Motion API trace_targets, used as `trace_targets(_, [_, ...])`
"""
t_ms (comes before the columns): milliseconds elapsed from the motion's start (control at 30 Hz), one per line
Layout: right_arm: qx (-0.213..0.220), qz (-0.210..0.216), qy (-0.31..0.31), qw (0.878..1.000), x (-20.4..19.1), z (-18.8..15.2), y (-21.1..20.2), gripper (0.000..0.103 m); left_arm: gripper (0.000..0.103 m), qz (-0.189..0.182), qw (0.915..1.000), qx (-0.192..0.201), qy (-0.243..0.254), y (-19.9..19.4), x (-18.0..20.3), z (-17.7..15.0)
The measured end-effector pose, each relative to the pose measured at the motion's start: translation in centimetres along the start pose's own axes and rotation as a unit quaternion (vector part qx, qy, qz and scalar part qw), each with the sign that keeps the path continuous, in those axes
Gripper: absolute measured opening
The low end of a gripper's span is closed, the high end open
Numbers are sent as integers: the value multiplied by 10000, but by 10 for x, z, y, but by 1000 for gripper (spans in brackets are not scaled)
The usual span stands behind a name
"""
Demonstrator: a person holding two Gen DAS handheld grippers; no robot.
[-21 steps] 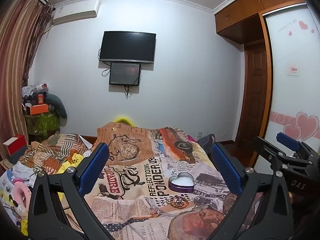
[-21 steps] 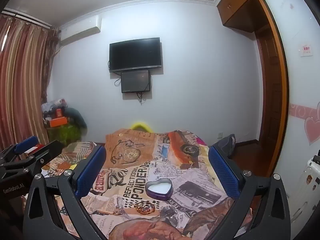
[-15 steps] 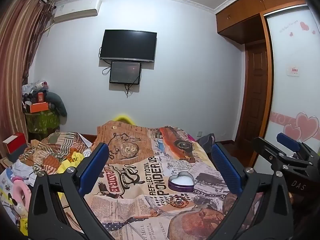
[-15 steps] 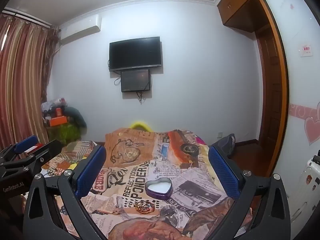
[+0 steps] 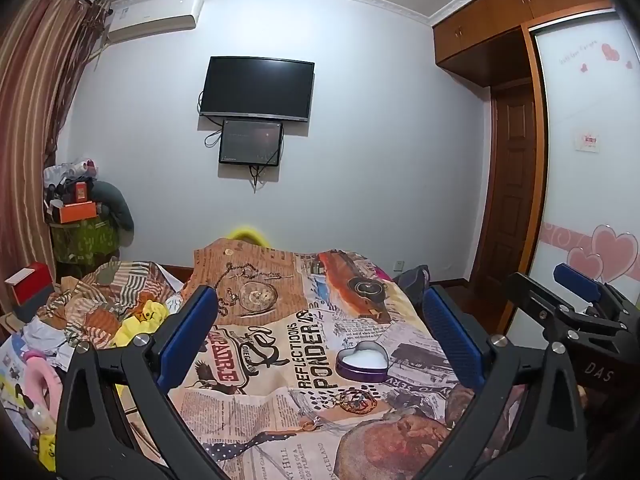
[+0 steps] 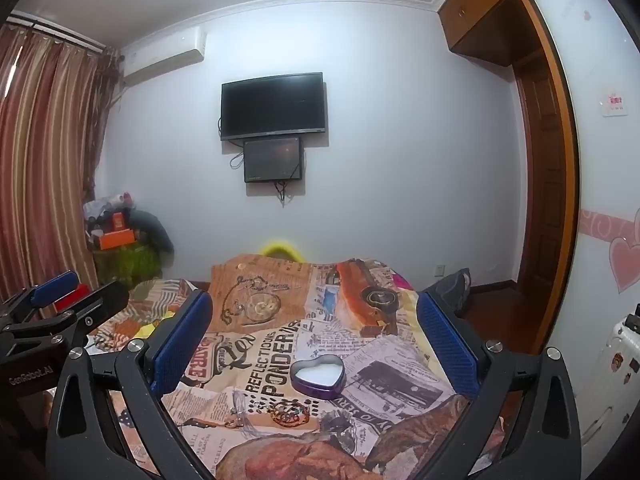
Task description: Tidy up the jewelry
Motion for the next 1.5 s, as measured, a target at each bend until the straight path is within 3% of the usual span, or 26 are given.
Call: trace_targets(1500, [1,31,10,10000,-1,5,-2,101,103,22,10000,-81,47,2,2,-7])
Point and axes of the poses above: each gripper's, at about its wrist camera, not at the fingertips, and y roughly the way its jaws point, x to its right, z to its top, the point moved 9 cm from there along y, roughly the way its jaws point, and after that the axes turned 14 degrees about -y, right-handed, at the moved point
